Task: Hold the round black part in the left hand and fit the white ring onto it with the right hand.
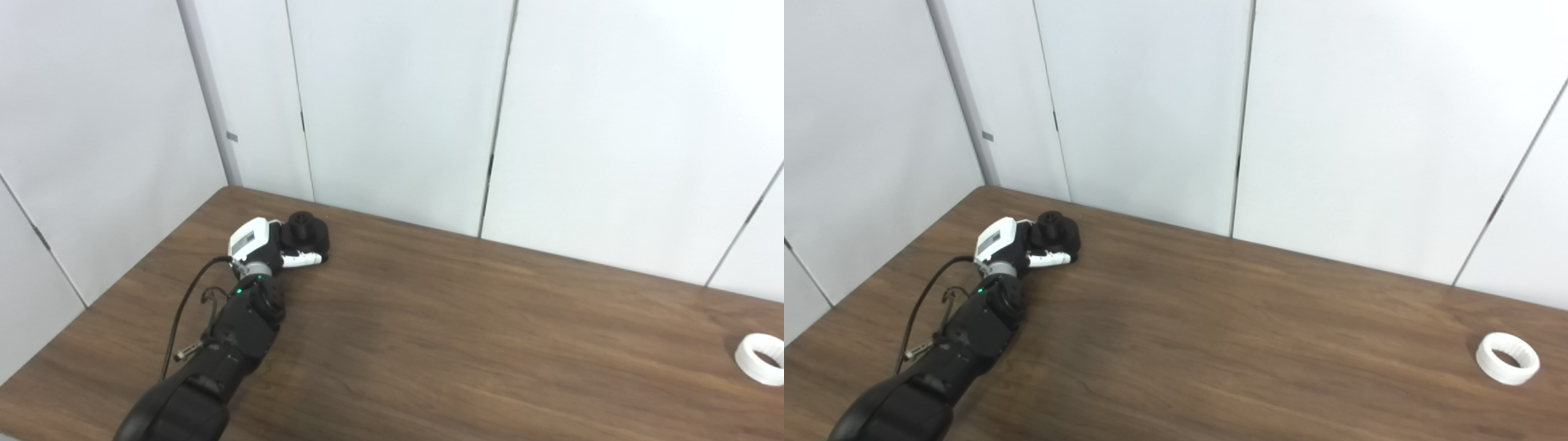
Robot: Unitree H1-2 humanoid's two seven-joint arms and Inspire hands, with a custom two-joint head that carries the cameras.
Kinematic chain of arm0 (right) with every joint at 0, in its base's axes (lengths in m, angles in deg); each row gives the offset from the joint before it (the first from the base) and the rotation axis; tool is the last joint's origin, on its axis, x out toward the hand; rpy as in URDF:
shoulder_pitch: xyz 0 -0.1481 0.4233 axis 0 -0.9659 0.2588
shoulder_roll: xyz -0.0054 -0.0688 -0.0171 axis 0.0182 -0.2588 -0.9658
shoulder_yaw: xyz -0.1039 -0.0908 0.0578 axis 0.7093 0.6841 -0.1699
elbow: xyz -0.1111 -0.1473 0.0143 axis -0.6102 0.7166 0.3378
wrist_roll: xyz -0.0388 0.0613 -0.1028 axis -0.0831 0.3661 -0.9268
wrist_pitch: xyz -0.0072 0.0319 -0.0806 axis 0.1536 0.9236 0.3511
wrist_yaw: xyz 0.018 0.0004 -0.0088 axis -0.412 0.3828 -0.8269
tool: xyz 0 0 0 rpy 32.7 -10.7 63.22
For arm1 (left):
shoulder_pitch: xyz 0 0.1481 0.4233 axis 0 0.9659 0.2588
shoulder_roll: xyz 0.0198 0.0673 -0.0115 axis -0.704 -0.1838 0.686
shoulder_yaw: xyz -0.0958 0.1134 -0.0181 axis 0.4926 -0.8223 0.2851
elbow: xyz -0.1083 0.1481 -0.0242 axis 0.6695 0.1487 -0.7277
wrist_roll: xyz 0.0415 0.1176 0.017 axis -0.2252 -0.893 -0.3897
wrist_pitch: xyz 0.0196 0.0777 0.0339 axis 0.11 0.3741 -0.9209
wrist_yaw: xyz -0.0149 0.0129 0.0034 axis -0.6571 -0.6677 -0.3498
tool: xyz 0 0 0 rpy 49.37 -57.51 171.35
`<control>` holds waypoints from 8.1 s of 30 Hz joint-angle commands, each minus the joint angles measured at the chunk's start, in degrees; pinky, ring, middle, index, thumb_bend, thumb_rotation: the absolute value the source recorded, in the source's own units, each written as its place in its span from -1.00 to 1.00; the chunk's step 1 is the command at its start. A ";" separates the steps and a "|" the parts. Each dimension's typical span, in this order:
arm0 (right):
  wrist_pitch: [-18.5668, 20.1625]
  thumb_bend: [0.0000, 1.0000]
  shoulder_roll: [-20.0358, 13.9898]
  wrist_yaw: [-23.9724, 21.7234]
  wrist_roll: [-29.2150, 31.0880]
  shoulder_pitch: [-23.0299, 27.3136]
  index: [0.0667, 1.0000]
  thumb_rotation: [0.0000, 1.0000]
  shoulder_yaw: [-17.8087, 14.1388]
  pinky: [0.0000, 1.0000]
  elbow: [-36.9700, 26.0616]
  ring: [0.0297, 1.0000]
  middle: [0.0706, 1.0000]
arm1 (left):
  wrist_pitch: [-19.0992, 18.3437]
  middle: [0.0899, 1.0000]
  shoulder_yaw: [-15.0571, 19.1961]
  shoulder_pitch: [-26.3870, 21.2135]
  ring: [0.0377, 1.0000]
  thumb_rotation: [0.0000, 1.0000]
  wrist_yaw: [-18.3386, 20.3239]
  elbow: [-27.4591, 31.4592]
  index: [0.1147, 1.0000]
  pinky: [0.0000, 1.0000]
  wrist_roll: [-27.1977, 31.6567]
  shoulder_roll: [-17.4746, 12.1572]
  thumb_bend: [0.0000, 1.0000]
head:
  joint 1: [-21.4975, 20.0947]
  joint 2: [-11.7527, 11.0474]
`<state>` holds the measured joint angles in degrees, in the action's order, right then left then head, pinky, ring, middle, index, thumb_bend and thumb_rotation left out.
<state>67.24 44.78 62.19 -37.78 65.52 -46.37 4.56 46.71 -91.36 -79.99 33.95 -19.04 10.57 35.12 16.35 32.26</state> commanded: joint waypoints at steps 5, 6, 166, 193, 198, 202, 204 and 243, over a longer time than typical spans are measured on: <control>0.09 0.23 -0.93 -0.42 -0.09 -0.31 0.89 1.00 0.39 1.00 -0.21 1.00 0.91 | 0.95 0.66 1.23 -1.94 0.84 -0.28 -2.84 -0.63 0.27 0.94 1.09 -0.52 0.76 | 0.25 -0.02; 0.00 0.23 -0.96 -0.45 -0.07 -0.33 0.88 1.00 0.39 1.00 -0.16 1.00 0.90 | 1.27 0.63 1.32 -1.90 0.82 -0.31 -3.44 -0.78 0.23 0.91 1.22 -0.44 0.72 | 0.26 -0.02; 29.86 0.59 -11.46 2.28 -17.40 28.10 0.71 -0.45 4.34 0.76 -13.51 0.84 0.81 | 10.44 0.68 -18.52 38.20 0.87 -0.87 33.24 64.34 -0.16 1.00 -18.08 13.90 0.04 | -30.09 12.50; 28.97 0.76 -15.47 -3.56 -40.46 47.93 0.65 -0.53 16.37 0.68 17.77 0.79 0.76 | 12.22 0.68 -18.76 39.60 0.88 -0.87 31.71 63.40 -0.16 1.00 -17.82 12.47 0.04 | -31.20 9.23; 29.76 0.74 -16.26 -3.92 -42.88 50.04 0.70 -0.47 18.77 0.71 20.73 0.88 0.80 | 12.67 0.67 -18.73 39.65 0.87 -0.87 31.31 63.20 -0.16 1.00 -18.09 12.38 0.04 | -31.22 9.20; 29.61 0.72 -17.04 -4.47 -43.07 51.21 0.71 -0.50 19.41 0.78 21.84 0.92 0.82 | 12.31 0.68 -18.75 39.86 0.87 -0.87 31.77 63.91 -0.16 1.00 -18.51 12.22 0.04 | -31.17 9.12; 29.23 0.71 -17.85 -4.73 -43.05 51.66 0.71 -0.48 20.06 0.83 22.26 0.93 0.82 | 12.44 0.68 -18.72 39.97 0.87 -0.87 31.83 64.05 -0.16 1.00 -18.18 12.22 0.04 | -31.23 9.15; 29.35 0.88 -24.15 -12.46 -47.78 57.83 0.66 -0.34 30.81 1.00 29.80 1.00 1.00 | 10.15 0.68 -19.24 40.64 0.87 -0.87 33.08 66.97 -0.16 1.00 -19.90 13.05 0.04 | -30.71 10.38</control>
<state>96.92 21.54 49.66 -84.48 119.87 -15.09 35.12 57.73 -110.05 -40.02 65.59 47.77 -7.49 48.88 -14.41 42.63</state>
